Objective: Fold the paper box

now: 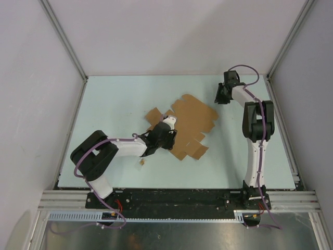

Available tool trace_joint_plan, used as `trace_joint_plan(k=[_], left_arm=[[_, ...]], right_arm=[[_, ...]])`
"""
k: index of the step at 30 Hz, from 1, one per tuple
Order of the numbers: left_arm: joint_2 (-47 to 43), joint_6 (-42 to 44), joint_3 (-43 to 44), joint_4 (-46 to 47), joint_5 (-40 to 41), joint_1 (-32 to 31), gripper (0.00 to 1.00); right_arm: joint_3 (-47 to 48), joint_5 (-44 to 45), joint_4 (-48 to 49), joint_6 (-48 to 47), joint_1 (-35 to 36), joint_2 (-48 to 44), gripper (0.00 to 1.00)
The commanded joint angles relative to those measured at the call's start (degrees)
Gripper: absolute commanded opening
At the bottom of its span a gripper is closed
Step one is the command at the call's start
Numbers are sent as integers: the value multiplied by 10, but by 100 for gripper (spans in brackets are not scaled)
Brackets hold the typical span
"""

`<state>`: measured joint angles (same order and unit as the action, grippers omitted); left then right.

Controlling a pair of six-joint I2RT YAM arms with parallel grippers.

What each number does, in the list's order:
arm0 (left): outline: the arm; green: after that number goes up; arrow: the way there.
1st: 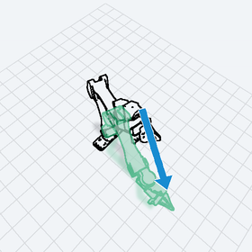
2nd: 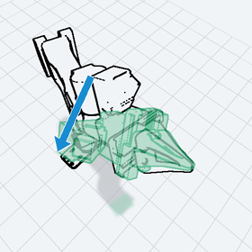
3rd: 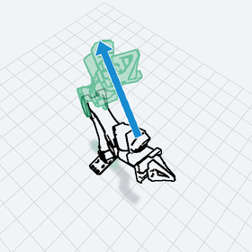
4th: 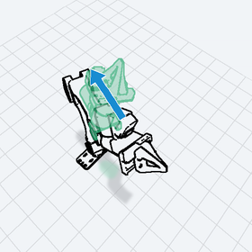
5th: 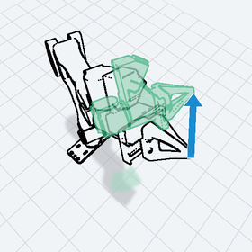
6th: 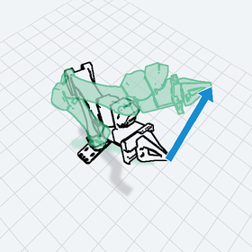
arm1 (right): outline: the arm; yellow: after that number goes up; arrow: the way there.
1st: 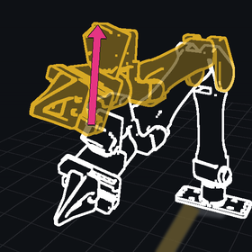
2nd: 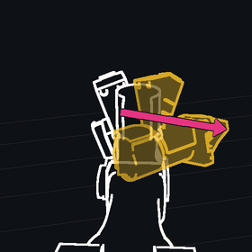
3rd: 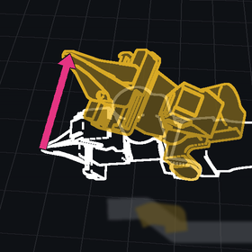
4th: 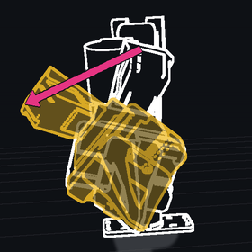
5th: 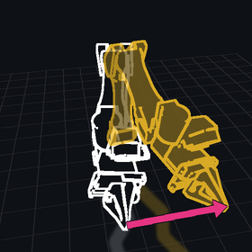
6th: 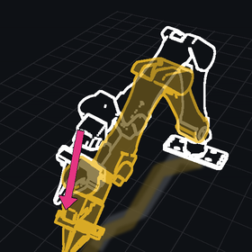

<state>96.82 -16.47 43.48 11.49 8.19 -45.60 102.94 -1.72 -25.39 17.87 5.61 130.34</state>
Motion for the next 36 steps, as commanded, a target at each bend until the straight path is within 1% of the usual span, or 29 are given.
trace_joint_plan(k=[1, 6, 8, 9, 17, 22, 25, 26, 29, 36], left_arm=[[4, -7, -12, -15, -25, 3, 50], [13, -8, -9, -15, -29, 3, 49], [13, -8, -9, -15, -28, 3, 49], [13, -8, -10, -15, -28, 3, 49], [17, -8, -9, -14, -28, 2, 49], [19, -8, -10, -13, -29, 3, 49], [19, -8, -10, -13, -29, 3, 49], [19, -8, -10, -13, -29, 3, 49], [20, -8, -9, -13, -30, 3, 49], [20, -8, -11, -13, -31, 3, 49]], right_arm=[[29, -109, -4, -59, -6, -3, 28], [-1, -243, 11, -71, -9, -8, 30], [-32, -275, 36, -66, -9, -20, 31], [-39, -310, 45, -64, -10, -23, 32], [-116, -439, 133, -15, -26, -53, 34], [-152, -466, 176, 18, -32, -70, 36], [-157, -483, 181, 23, -30, -76, 39], [-157, -484, 179, 22, -28, -76, 43], [-157, -477, 163, 3, -21, -77, 47], [-161, -472, 132, -27, -3, -74, 53]])
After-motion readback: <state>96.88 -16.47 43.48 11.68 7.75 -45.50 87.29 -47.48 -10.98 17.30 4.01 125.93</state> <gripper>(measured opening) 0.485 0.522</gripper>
